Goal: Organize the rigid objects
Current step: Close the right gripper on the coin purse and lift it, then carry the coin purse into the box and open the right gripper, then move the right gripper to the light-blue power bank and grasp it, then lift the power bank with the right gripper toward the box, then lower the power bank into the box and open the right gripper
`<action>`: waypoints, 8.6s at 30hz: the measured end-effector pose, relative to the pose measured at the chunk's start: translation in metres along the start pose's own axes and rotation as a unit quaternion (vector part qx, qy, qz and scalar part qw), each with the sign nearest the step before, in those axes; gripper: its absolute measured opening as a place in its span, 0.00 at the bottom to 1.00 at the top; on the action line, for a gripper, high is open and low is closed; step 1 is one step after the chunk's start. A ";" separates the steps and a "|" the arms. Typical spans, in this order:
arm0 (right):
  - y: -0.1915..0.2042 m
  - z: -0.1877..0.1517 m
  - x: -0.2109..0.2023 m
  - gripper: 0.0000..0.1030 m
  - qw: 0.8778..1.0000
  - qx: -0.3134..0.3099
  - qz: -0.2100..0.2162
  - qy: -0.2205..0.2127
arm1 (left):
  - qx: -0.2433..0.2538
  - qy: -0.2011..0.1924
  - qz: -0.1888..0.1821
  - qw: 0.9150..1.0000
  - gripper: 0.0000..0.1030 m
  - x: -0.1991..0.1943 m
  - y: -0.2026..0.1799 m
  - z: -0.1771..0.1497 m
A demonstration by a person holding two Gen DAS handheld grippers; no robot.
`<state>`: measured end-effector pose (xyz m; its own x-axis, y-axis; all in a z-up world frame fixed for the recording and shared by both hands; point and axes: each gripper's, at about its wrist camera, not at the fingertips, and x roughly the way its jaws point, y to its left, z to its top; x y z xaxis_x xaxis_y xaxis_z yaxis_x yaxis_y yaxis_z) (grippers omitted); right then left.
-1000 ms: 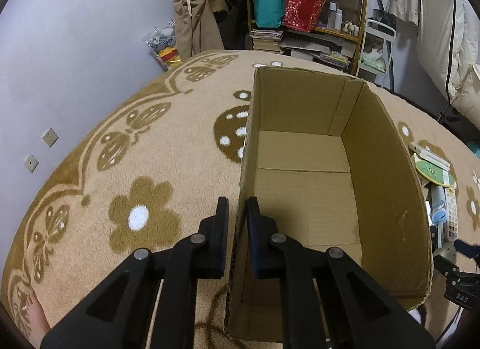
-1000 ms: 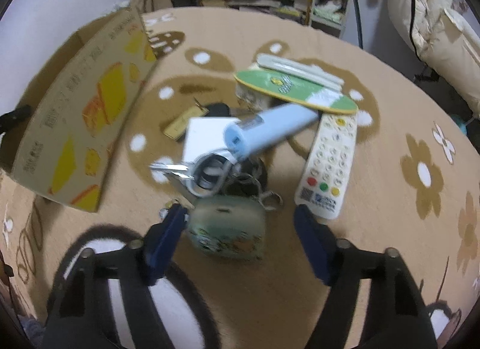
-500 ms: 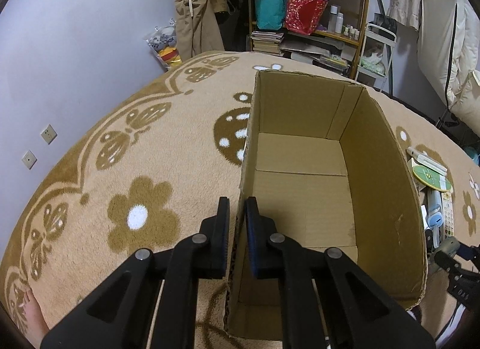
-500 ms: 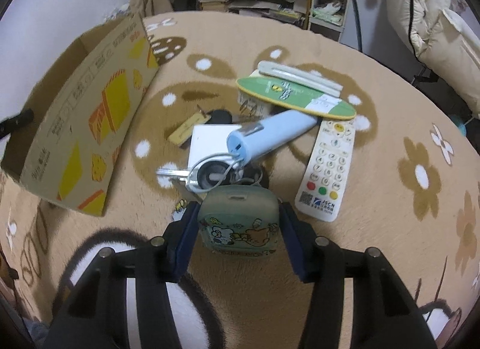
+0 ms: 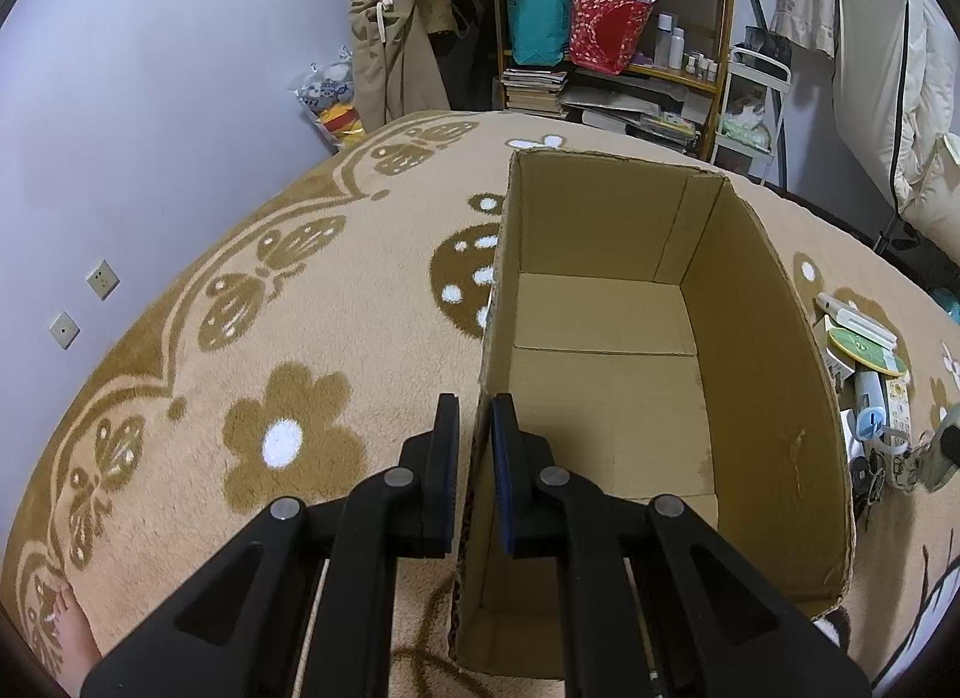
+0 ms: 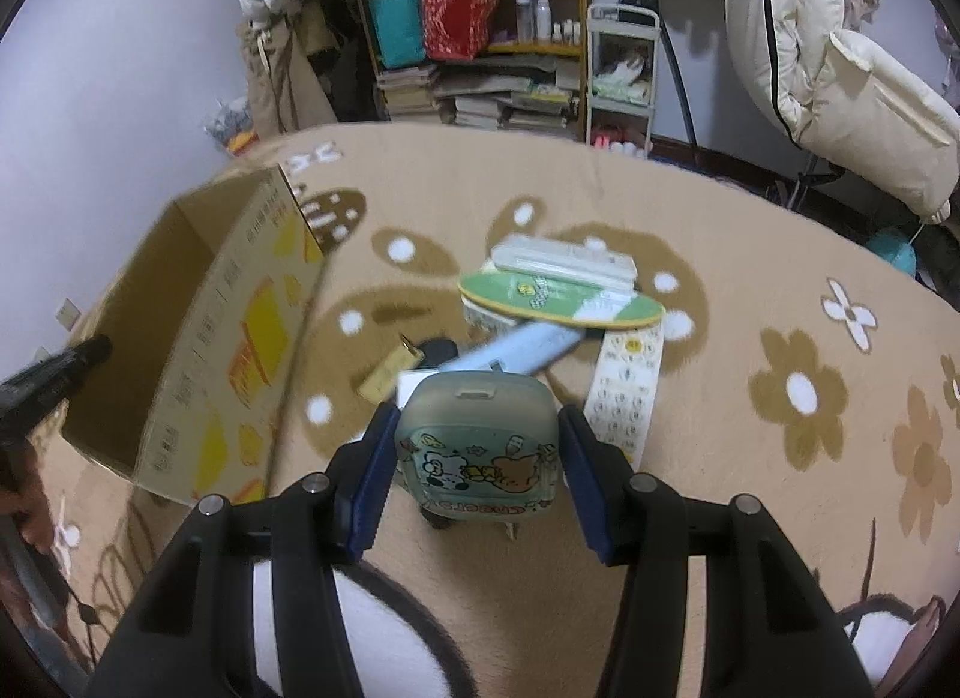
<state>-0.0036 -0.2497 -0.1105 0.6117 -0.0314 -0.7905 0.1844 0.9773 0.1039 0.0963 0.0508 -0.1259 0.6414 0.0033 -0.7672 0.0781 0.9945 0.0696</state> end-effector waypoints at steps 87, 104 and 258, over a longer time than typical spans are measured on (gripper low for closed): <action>0.045 0.032 0.004 1.00 0.997 -0.008 0.063 -0.048 | 0.001 -0.009 -0.003 1.000 0.10 -0.003 0.003 -0.005; -0.021 0.009 0.039 1.00 0.997 0.074 0.016 0.012 | 0.001 -0.009 -0.003 1.000 0.10 -0.003 0.003 -0.005; 0.016 0.022 0.028 1.00 0.999 -0.006 0.036 -0.006 | -0.009 -0.004 -0.013 1.000 0.07 -0.004 0.003 -0.002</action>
<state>0.0339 -0.2399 -0.1177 0.6330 0.0371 -0.7733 0.1300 0.9796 0.1535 0.0924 0.0543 -0.1242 0.6447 -0.0237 -0.7640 0.0811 0.9960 0.0375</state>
